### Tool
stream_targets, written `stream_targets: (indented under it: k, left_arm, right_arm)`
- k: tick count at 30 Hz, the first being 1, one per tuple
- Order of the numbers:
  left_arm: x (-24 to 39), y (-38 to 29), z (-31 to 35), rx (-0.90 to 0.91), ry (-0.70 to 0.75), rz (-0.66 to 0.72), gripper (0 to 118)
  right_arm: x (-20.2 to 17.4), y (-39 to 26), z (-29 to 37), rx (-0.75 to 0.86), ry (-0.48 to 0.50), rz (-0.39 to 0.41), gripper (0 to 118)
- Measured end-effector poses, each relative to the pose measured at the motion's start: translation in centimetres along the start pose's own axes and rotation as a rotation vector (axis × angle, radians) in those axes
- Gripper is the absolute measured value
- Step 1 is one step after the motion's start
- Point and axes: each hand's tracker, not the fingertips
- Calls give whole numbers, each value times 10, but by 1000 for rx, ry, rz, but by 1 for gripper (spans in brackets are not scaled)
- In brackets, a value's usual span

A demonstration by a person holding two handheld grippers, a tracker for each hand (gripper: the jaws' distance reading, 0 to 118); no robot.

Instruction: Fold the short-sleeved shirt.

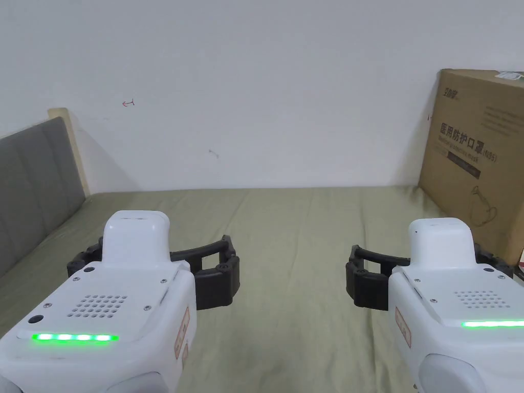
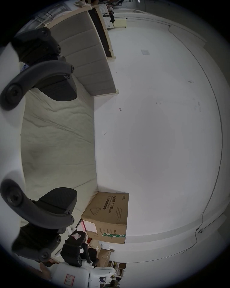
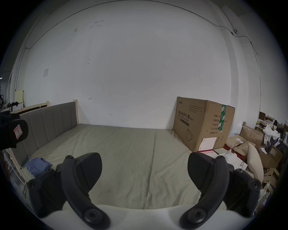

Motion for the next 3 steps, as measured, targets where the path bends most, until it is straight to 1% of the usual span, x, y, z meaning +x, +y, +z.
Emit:
stream_targets:
  k: [2,3]
  left_arm:
    - [1,0,2,12,13,-1,113]
    - [3,0,3,16,43,-8,113]
  right_arm:
    - [1,0,0,-2,0,-5,111]
    - [2,0,0,-2,-1,-8,111]
